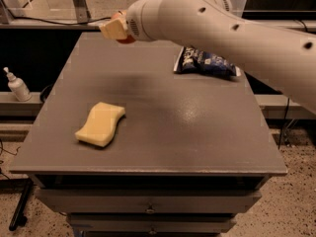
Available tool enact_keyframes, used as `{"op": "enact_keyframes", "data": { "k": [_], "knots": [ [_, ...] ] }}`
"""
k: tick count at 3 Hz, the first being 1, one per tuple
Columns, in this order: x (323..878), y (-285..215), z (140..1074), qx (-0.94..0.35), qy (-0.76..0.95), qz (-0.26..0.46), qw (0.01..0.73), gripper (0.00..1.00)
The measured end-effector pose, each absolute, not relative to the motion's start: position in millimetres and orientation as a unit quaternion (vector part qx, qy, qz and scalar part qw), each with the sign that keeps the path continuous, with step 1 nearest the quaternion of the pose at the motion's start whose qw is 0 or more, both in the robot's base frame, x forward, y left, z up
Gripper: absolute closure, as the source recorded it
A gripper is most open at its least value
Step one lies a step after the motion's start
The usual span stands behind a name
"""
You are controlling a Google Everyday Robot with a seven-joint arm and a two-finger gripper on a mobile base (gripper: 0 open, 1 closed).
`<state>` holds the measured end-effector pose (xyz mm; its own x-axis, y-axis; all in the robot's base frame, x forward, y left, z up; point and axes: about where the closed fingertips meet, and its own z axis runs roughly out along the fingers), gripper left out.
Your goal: Move apple near sponge
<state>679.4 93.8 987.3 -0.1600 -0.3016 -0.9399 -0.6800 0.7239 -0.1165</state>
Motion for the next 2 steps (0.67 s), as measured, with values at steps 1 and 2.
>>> {"op": "enact_keyframes", "data": {
  "k": [1,2],
  "knots": [
    [615,64,968,-0.303,0.769,0.18,0.534,1.0],
    [605,37,951,-0.27,0.788,0.187,0.521,1.0]
  ]
}}
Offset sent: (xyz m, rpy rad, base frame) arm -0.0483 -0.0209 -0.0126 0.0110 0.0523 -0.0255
